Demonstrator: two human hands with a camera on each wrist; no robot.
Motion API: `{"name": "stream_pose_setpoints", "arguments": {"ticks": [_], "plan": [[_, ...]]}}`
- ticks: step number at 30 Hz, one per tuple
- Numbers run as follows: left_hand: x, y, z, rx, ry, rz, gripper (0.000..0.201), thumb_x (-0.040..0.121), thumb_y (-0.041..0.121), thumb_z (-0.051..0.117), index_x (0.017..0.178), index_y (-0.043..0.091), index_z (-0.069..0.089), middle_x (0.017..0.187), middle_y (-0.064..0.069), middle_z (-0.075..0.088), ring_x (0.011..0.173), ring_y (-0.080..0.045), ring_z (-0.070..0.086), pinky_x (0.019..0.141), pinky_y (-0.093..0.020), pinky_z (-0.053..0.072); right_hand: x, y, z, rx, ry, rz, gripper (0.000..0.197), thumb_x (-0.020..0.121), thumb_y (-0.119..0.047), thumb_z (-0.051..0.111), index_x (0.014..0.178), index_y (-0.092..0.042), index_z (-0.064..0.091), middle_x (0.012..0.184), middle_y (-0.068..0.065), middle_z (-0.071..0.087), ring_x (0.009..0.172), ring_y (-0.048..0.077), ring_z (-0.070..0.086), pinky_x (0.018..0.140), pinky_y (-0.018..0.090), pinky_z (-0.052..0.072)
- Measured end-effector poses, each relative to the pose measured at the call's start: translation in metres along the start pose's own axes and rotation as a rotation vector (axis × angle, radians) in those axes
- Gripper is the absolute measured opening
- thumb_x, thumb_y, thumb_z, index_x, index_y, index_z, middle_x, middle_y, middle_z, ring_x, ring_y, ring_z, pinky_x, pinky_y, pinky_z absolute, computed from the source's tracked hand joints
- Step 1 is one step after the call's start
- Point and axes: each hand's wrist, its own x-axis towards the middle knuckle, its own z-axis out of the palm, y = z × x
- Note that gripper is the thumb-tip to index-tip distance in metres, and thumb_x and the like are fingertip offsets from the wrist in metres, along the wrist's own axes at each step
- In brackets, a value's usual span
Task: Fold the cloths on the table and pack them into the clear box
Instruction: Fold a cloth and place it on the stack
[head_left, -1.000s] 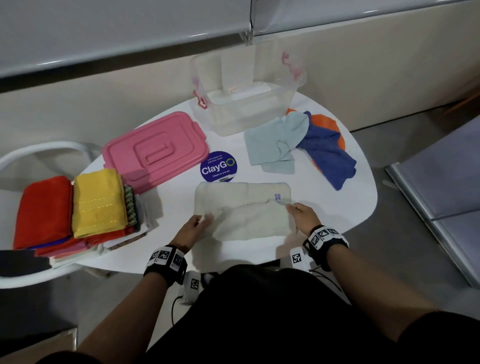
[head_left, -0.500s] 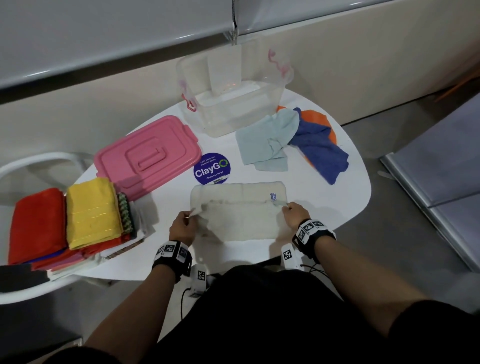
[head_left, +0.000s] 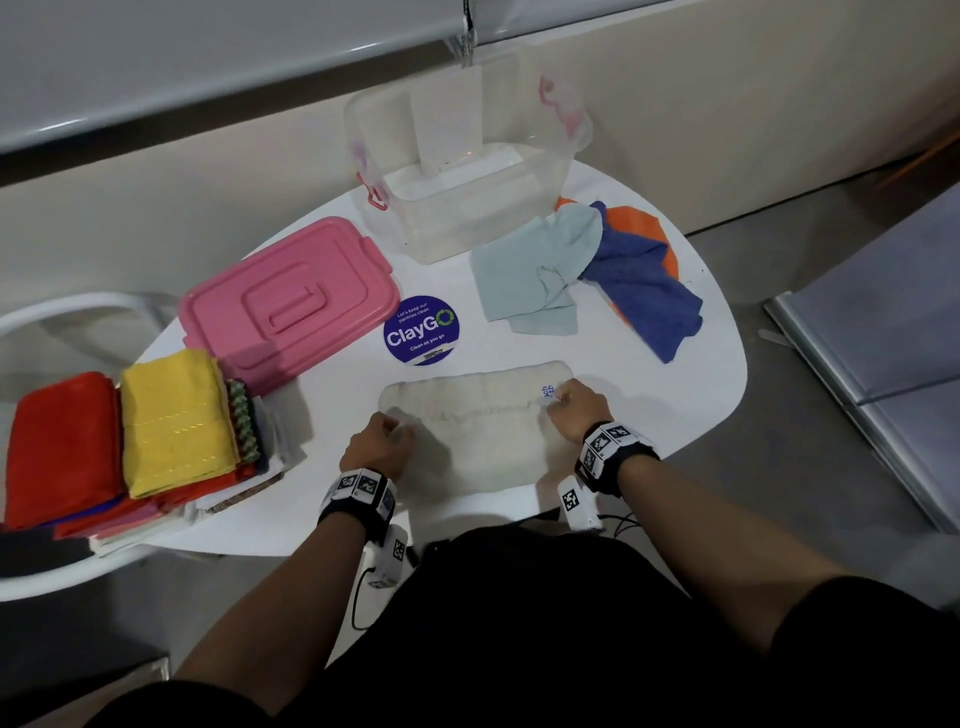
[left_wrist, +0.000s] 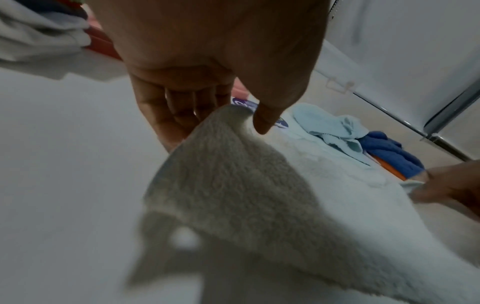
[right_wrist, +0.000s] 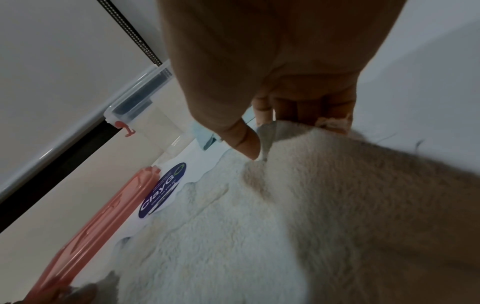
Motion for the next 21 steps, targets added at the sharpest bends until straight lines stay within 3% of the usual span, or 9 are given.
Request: {"name": "stream_pose_setpoints", "arguments": {"ticks": [5,12,16,18,21], "plan": [[0.017,0.009,-0.004,-0.091,0.087,-0.003,0.032,0.1,0.039,0.039,0.109,0.014,0.056,0.102,-0.022,0.066,0.094,-0.041,0.061,0.079,-0.043,0.05,0.011,-0.006,-0.009,0.109,0.093,-0.005,0.023,0.101,-0.025,0.044,0.103,-0.007,0.057,0.114,0.017,0.064,0.114,0.036,0.053,0.085,0.033,0.038],[0.032,0.016,-0.013,-0.257,0.14,-0.054,0.031,0.1,0.038,0.044,0.096,0.011,0.059,0.101,-0.02,0.067,0.096,-0.038,0.06,0.073,-0.031,0.036,0.03,-0.009,-0.018,0.209,0.102,0.025,0.026,0.1,-0.026,0.048,0.111,-0.007,0.062,0.117,0.015,0.065,0.113,0.034,0.056,0.09,0.031,0.04],[0.038,0.02,-0.014,-0.272,0.147,-0.078,0.029,0.098,0.038,0.047,0.094,0.014,0.062,0.096,-0.012,0.068,0.095,-0.034,0.061,0.074,-0.029,0.036,0.036,-0.008,-0.015,0.194,0.107,0.036,0.025,0.099,-0.025,0.048,0.112,-0.008,0.062,0.118,0.014,0.065,0.115,0.035,0.055,0.093,0.032,0.04],[0.038,0.022,-0.014,-0.27,0.151,-0.062,0.026,0.095,0.038,0.052,0.101,0.015,0.064,0.099,-0.008,0.067,0.1,-0.032,0.061,0.078,-0.031,0.041,0.037,-0.007,-0.013,0.159,0.157,0.012,0.023,0.098,-0.02,0.049,0.114,-0.009,0.061,0.117,0.015,0.064,0.114,0.035,0.056,0.092,0.032,0.042],[0.038,0.025,-0.014,-0.129,0.17,0.009,0.038,0.09,0.027,0.056,0.127,0.016,0.055,0.125,-0.012,0.054,0.118,-0.034,0.049,0.097,-0.044,0.044,0.036,-0.005,-0.013,0.045,0.208,-0.086,0.037,0.09,-0.01,0.05,0.126,-0.018,0.057,0.123,0.015,0.051,0.116,0.033,0.05,0.092,0.038,0.044]]}}
